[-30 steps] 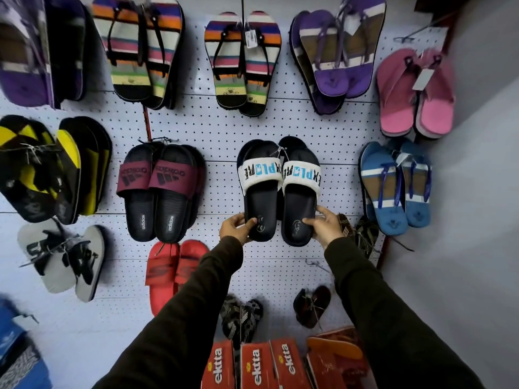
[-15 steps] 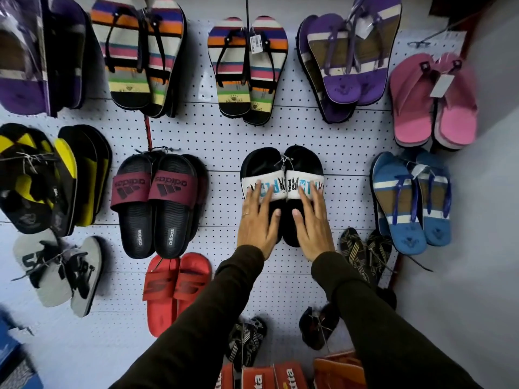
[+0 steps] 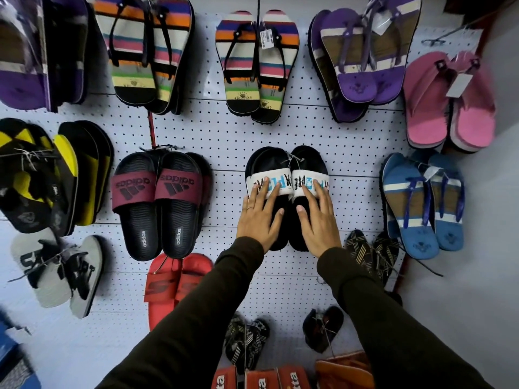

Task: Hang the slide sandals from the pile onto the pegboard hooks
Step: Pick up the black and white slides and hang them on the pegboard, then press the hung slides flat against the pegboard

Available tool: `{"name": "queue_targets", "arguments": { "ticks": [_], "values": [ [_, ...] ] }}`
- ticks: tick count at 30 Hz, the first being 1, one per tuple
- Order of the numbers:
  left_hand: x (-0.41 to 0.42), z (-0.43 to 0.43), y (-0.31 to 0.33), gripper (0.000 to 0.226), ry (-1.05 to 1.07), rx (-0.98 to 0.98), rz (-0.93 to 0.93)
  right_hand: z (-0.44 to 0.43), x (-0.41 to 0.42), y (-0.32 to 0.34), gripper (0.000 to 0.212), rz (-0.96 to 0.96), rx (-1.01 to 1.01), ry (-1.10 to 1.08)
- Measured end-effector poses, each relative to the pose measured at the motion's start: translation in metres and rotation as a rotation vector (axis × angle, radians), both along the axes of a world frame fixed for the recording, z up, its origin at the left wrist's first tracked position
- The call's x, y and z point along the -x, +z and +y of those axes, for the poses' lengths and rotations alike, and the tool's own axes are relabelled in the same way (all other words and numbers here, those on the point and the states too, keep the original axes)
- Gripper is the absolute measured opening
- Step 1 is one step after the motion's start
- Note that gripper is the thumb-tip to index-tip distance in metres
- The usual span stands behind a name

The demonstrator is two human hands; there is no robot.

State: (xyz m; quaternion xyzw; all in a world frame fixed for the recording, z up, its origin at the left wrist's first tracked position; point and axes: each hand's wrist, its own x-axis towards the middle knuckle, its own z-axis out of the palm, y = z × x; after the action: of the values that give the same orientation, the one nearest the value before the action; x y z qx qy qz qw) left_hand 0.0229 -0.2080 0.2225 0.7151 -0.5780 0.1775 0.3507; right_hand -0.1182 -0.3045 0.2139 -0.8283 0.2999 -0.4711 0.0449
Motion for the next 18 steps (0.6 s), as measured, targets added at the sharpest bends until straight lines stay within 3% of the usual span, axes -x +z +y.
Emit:
{"name": "queue_targets", "arguments": {
  "ticks": [5, 10, 14, 18],
  "values": [
    [-0.033, 0.037, 0.000, 0.058, 0.034, 0.155, -0.041, 0.031, -0.030, -0.002, 0.052, -0.114, 0.067, 0.018],
    [-0.090, 0.096, -0.001, 0.055, 0.171, 0.287, -0.067, 0.082, -0.092, 0.003, 0.054, -0.147, 0.126, 0.180],
    [-0.145, 0.147, -0.003, 0.053, 0.257, 0.335, -0.030, 0.128, -0.149, 0.008, 0.057, -0.074, 0.130, 0.275],
    [-0.189, 0.179, -0.007, 0.052, 0.367, 0.256, -0.014, 0.158, -0.201, 0.010, 0.058, 0.081, 0.191, 0.262]
  ]
}}
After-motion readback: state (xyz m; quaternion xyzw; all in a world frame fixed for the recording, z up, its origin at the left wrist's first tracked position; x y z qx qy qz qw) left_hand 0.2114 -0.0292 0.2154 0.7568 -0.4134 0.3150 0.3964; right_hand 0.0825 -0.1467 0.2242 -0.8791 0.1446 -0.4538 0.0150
